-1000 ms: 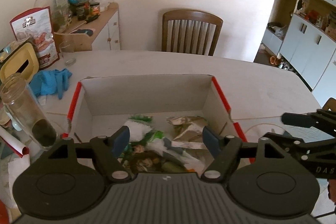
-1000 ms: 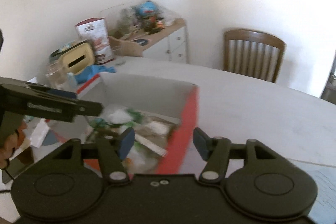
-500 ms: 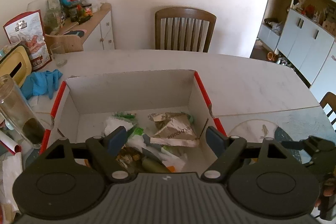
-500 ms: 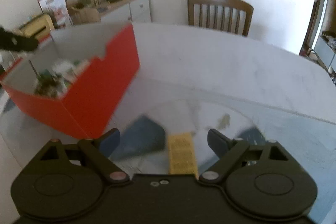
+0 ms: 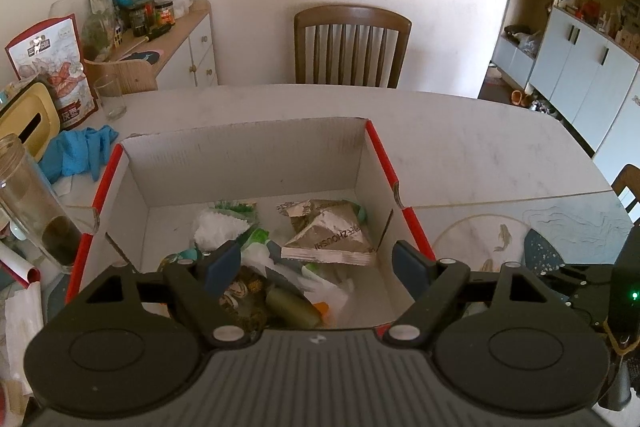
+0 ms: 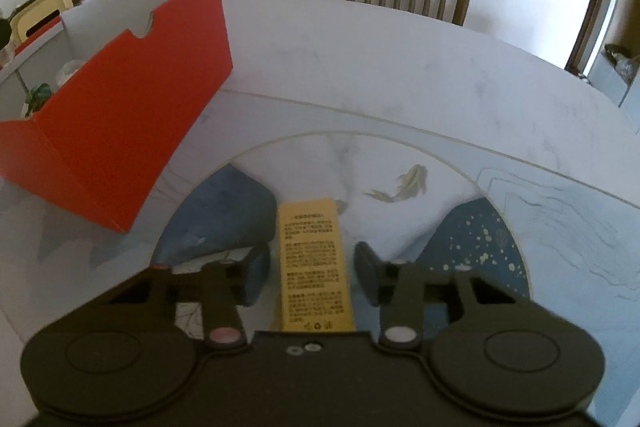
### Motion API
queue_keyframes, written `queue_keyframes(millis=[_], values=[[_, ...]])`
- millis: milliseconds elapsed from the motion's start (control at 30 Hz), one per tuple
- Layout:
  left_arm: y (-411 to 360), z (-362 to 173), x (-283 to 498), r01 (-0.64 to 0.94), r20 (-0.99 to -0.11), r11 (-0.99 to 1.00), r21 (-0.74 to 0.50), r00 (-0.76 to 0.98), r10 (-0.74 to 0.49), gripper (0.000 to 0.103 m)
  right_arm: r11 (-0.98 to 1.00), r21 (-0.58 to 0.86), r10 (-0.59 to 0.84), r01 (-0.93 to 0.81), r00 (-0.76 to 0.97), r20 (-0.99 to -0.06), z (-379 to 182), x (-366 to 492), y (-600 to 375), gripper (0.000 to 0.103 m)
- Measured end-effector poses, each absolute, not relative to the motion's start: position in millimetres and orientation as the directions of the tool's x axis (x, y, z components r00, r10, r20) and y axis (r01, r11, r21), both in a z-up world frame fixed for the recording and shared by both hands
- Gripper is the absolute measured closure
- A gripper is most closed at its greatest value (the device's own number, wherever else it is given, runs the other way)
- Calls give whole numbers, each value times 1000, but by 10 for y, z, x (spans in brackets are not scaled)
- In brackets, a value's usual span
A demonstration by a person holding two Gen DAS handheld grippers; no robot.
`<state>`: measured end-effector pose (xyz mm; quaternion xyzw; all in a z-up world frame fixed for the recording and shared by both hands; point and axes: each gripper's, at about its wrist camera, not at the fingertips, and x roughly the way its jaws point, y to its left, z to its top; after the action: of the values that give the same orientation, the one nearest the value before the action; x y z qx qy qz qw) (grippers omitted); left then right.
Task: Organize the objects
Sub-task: 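Move the right tool to the yellow printed leaflet and grasp it, then carry the leaflet with the right tool into the box and open it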
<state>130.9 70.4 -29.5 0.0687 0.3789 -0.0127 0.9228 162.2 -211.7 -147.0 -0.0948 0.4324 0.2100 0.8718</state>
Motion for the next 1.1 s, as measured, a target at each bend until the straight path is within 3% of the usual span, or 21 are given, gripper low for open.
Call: queue_keyframes(millis=[67, 367, 767, 1100], values=[[719, -295, 1310, 74, -702, 991, 113, 712, 27, 20, 893, 7, 279, -450, 542, -793, -1467, 1617, -2108, 73], [748, -283, 1305, 85, -699, 989, 125, 714, 27, 20, 905, 18, 282, -424, 570, -772, -1216, 1572, -2073, 74], [886, -245, 1287, 92, -690, 990, 107, 724, 7, 20, 833, 101, 462, -544, 582, -670, -169, 1616, -1572, 75], [1188, -286, 1213, 50, -686, 993, 105, 727, 36, 20, 764, 146, 534, -629, 488, -690, -58, 1928, -706, 75]])
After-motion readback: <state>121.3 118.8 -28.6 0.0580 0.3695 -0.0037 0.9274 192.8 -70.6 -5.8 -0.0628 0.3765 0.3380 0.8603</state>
